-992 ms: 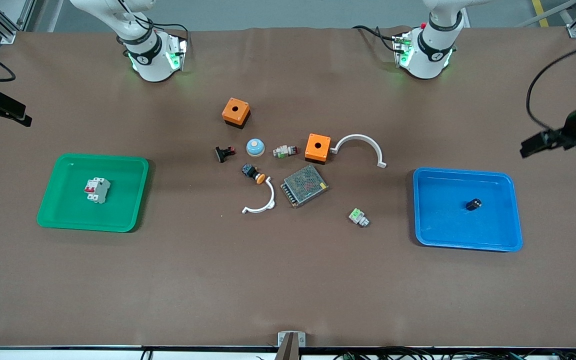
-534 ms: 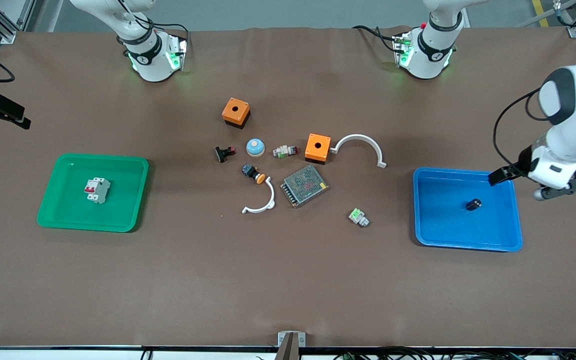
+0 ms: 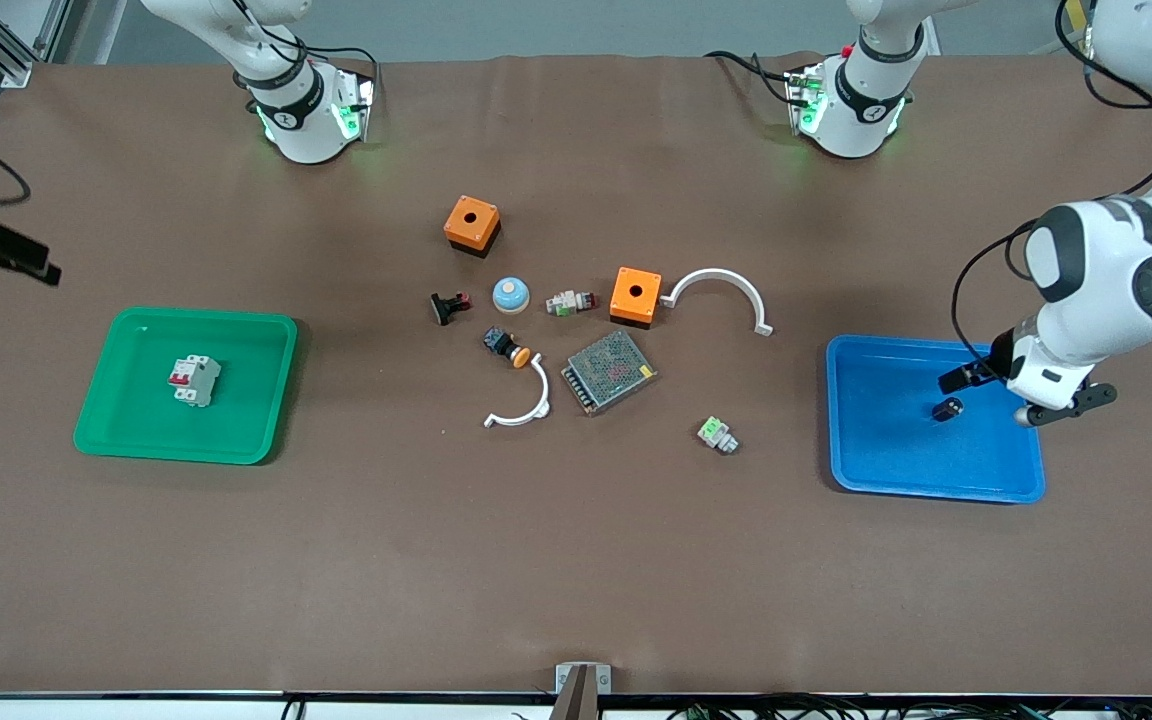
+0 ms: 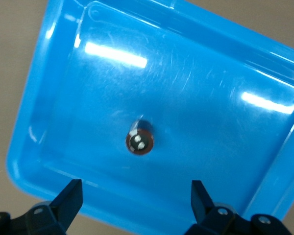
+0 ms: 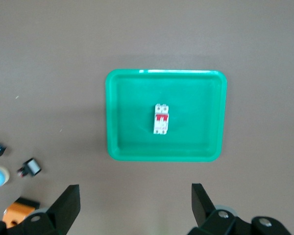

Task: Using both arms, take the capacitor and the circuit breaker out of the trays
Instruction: 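Grasp the capacitor with the left gripper while the right gripper grasps the breaker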

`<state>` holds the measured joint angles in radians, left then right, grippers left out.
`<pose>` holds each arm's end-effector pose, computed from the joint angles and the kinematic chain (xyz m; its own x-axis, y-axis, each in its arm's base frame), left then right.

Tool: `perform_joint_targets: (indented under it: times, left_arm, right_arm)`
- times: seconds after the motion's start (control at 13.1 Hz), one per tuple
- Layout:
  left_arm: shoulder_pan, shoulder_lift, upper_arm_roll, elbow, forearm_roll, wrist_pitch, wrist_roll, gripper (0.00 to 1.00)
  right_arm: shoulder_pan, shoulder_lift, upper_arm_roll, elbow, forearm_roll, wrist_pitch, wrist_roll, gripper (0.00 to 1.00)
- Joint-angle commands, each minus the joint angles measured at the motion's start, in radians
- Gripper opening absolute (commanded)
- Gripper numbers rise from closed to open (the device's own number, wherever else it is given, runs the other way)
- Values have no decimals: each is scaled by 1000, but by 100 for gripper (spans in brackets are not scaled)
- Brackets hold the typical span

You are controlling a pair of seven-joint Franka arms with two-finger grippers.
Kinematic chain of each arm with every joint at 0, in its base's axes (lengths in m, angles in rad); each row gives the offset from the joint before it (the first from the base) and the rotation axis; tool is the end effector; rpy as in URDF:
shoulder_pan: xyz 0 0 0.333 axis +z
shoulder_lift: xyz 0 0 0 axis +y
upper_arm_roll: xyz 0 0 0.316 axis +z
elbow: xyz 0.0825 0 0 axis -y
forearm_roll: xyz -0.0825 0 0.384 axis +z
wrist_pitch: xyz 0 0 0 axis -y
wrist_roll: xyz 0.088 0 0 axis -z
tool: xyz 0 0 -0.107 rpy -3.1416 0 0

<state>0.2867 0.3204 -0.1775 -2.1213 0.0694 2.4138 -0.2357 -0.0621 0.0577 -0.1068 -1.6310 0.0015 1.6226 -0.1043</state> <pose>0.5701 0.0639 0.2597 0.9549 0.2961 -0.0233 0.2963 -0.9551 0.0053 0.5644 -0.0945 0.5681 0.9957 -0.0645 -0.0659 -0.0648 -0.9979 -0.0022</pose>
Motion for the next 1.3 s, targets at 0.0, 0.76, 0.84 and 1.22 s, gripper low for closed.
perform_joint_targets:
  times: [0.0, 0.76, 0.84, 1.22]
  left_arm:
    - [5, 60, -4, 20, 23, 56, -1, 90]
    - [11, 155, -2, 89, 98, 94, -11, 71]
    - [9, 157, -2, 89, 98, 94, -20, 68]
    - [8, 163, -4, 87, 101, 94, -16, 11]
  right_arm:
    - [-76, 140, 9, 39, 12, 77, -25, 100]
    - [-104, 182, 13, -493, 97, 731, -104, 100]
    - [-94, 185, 13, -547, 97, 819, -106, 100]
    - [-76, 246, 13, -630, 97, 965, -104, 100]
